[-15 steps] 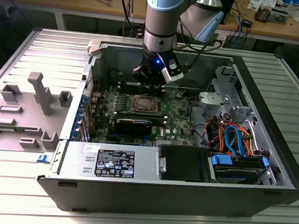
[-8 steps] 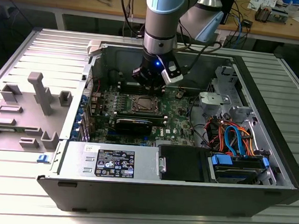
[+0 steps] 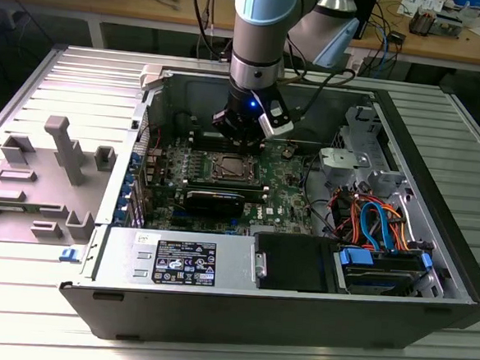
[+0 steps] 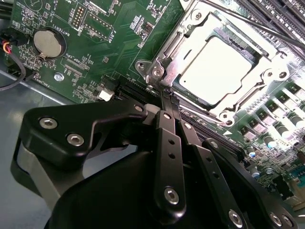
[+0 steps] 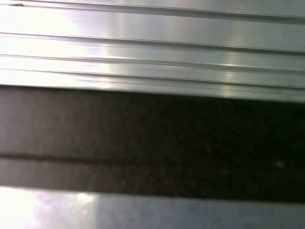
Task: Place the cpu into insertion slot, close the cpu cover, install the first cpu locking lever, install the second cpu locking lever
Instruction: 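Install the first cpu locking lever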
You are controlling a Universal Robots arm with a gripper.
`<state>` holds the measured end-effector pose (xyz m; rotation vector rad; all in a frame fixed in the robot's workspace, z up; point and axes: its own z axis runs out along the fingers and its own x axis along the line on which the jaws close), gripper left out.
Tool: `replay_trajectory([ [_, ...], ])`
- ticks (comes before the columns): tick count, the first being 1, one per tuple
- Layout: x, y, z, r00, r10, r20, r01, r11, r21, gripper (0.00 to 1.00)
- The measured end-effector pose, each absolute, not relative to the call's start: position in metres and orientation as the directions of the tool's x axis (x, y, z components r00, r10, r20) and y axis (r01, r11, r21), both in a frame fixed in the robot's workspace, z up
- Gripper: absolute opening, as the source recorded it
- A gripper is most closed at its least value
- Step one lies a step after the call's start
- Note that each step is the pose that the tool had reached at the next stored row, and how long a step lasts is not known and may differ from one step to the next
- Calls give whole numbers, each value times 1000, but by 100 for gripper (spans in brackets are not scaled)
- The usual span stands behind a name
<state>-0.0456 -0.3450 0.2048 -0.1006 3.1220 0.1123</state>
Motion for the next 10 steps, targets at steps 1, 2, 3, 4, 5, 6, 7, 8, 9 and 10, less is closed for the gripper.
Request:
replay_trajectory([
  [1,-46,-345,205,-998,-64,-18,-65,995,71,11],
  [2,-46,-345,205,-998,-64,-18,-65,995,71,11],
  [3,-46,-345,205,-998,-64,-18,-65,995,71,11],
  [4,-46,-345,205,-998,-64,-18,-65,995,71,11],
  [5,-46,-345,205,-998,-64,-18,-65,995,71,11],
  [6,-46,-345,205,-998,-64,-18,-65,995,72,11],
  [7,-46,-345,205,-998,-64,-18,-65,995,71,11],
  [8,-46,-345,205,-998,-64,-18,-65,995,71,11],
  [9,-46,-345,205,-998,-64,-18,-65,995,72,11],
  [10,-46,-345,205,-998,-64,-18,-65,995,72,11],
])
